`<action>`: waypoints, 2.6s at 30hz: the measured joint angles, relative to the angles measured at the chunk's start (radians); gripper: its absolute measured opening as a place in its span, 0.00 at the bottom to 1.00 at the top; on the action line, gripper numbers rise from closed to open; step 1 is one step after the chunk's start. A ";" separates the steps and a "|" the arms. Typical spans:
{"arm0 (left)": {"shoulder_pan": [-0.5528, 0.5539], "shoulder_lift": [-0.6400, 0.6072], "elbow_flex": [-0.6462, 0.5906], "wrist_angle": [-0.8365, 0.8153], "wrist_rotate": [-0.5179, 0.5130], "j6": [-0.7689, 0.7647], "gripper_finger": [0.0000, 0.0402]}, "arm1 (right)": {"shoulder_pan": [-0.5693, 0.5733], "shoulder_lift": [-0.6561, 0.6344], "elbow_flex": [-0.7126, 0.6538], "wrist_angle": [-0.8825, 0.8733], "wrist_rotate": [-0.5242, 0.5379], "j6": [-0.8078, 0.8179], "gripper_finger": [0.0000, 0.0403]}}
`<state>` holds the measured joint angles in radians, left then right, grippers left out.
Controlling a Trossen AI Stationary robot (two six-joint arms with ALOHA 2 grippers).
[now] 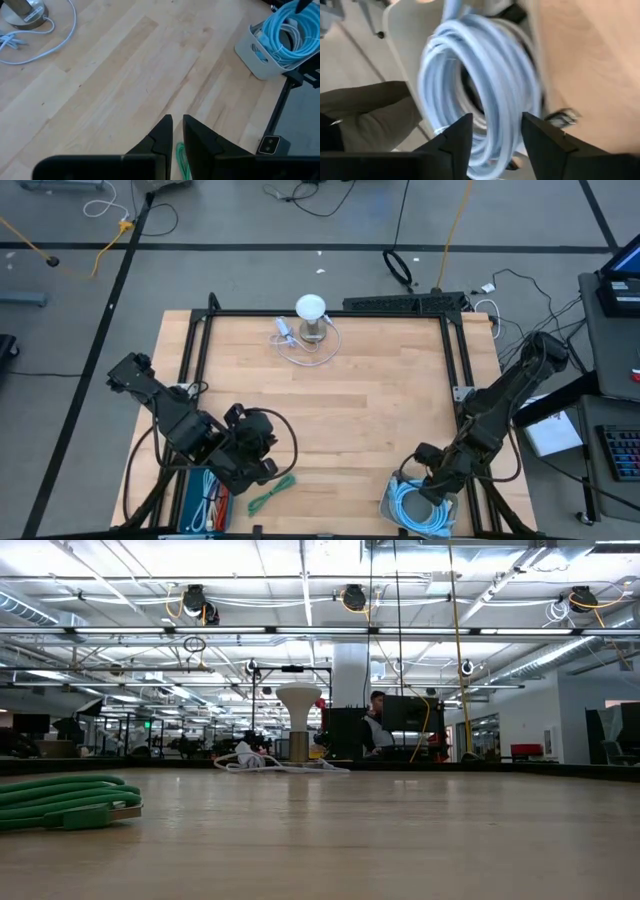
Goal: Pick & Place USB Port
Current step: Put the blue video cable into the gray bin, then put the green charger cable into the blue bin
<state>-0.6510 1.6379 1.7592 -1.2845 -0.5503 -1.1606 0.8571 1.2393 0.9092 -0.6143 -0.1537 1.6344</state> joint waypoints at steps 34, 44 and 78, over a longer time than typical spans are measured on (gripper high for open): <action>-0.117 0.058 -0.344 0.334 0.431 0.052 0.25 | -0.152 -0.128 0.001 0.857 0.529 -0.575 0.23; -0.133 0.283 -0.360 0.460 0.491 0.182 0.43 | -0.257 -0.127 0.001 0.857 0.551 -0.643 0.33; -0.014 0.339 -0.455 0.551 0.543 0.215 0.32 | -0.269 -0.128 0.001 0.879 0.599 -0.686 0.33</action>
<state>-0.6651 1.9766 1.3043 -0.7333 -0.0073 -0.9461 0.5877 1.1114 0.9100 0.2649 0.4454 0.9485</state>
